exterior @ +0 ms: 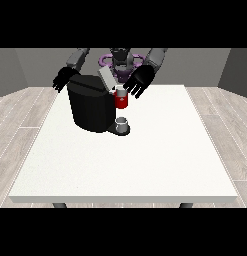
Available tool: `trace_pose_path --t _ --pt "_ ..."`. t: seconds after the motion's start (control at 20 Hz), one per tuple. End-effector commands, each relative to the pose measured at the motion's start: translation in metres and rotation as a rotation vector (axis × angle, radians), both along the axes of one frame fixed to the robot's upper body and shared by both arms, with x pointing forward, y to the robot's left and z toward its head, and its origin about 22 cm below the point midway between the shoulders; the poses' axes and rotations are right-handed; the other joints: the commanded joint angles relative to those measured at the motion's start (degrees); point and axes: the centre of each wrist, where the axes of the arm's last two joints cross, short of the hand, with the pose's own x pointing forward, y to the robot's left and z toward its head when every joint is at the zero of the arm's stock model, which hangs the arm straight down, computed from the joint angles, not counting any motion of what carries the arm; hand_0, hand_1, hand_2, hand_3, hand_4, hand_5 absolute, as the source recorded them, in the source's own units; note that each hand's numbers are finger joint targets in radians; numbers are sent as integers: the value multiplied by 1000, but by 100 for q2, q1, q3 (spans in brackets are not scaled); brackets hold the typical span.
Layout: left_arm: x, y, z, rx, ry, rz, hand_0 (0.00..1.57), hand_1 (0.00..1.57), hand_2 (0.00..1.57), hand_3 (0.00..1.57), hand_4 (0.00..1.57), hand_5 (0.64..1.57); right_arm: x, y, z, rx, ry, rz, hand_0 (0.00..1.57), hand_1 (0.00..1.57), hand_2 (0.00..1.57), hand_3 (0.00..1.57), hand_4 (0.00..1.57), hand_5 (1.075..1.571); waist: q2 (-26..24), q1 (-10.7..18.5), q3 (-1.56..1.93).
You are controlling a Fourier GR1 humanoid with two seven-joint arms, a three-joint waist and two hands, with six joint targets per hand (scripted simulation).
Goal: Insert the coffee pod into the coffee machine and close the lid
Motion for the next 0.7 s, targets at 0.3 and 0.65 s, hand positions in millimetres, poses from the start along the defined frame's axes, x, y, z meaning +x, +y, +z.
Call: trace_pose_path --t 0.3,0.65 --pt "-1 8 -2 101 52 -16 0 0 0 0 0 1571 3 -17 3 7 2 -19 0 0 0 0 435 1571 5 -3 -3" --pt "0 -28 -6 96 59 -59 0 0 0 0 0 1571 -2 12 -25 -4 42 -40 0 0 0 0 387 1571 -269 323 -1"
